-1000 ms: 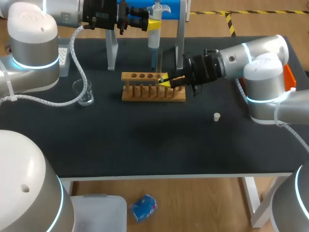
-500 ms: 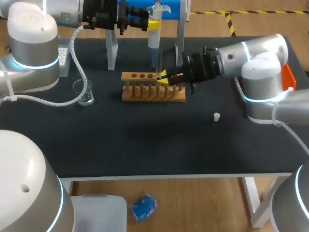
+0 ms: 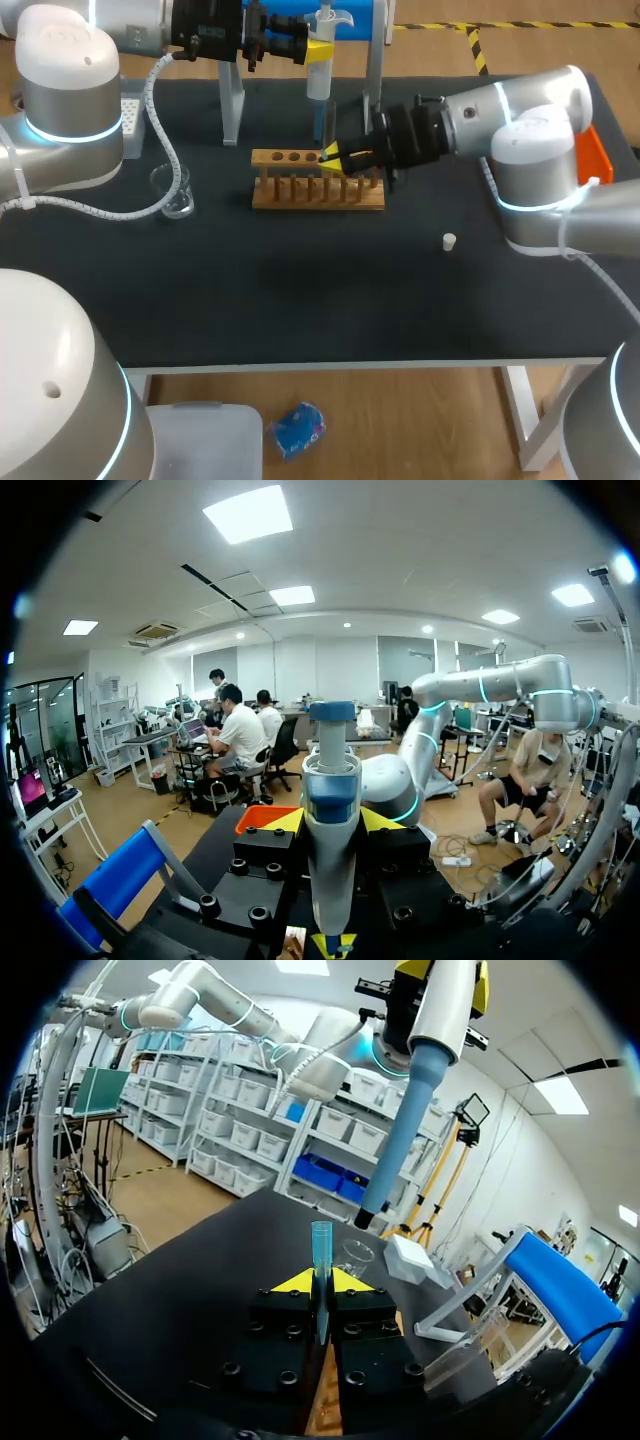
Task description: Invert the test tube, pick up the pipette, mount the tip to pipette, aspirate from beaker and dispense into the tube, eject the tip, return the pipette, and cap with the stopper.
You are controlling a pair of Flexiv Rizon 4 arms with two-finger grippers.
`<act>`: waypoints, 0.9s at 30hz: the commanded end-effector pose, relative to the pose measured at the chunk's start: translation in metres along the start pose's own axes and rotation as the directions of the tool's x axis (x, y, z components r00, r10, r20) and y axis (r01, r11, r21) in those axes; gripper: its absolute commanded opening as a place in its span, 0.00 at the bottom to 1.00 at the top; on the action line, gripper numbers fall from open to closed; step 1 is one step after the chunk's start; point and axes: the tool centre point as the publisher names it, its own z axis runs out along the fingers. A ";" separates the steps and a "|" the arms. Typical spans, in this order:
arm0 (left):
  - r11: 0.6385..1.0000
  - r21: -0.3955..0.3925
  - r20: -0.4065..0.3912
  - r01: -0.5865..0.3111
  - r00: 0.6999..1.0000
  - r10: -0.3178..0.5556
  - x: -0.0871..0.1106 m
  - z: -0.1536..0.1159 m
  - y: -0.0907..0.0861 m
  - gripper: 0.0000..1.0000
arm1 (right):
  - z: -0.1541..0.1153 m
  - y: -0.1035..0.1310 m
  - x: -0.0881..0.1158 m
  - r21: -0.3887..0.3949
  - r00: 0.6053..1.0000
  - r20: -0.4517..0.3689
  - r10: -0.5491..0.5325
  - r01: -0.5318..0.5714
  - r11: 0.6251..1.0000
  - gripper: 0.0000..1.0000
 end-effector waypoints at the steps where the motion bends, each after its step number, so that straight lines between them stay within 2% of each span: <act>1: 1.000 -0.002 -0.002 0.001 1.000 -0.001 -0.001 0.000 -0.001 0.00 | 0.001 0.000 -0.001 0.004 1.000 0.005 0.004 -0.004 1.000 0.00; 16: 1.000 -0.002 -0.002 0.001 1.000 -0.001 -0.001 0.000 -0.001 0.00 | -0.001 -0.006 -0.006 -0.009 1.000 0.017 0.021 -0.021 1.000 0.00; 27: 1.000 -0.002 -0.002 0.001 1.000 -0.001 -0.001 0.000 -0.001 0.00 | -0.003 0.000 -0.007 -0.027 1.000 0.017 0.009 -0.008 1.000 0.00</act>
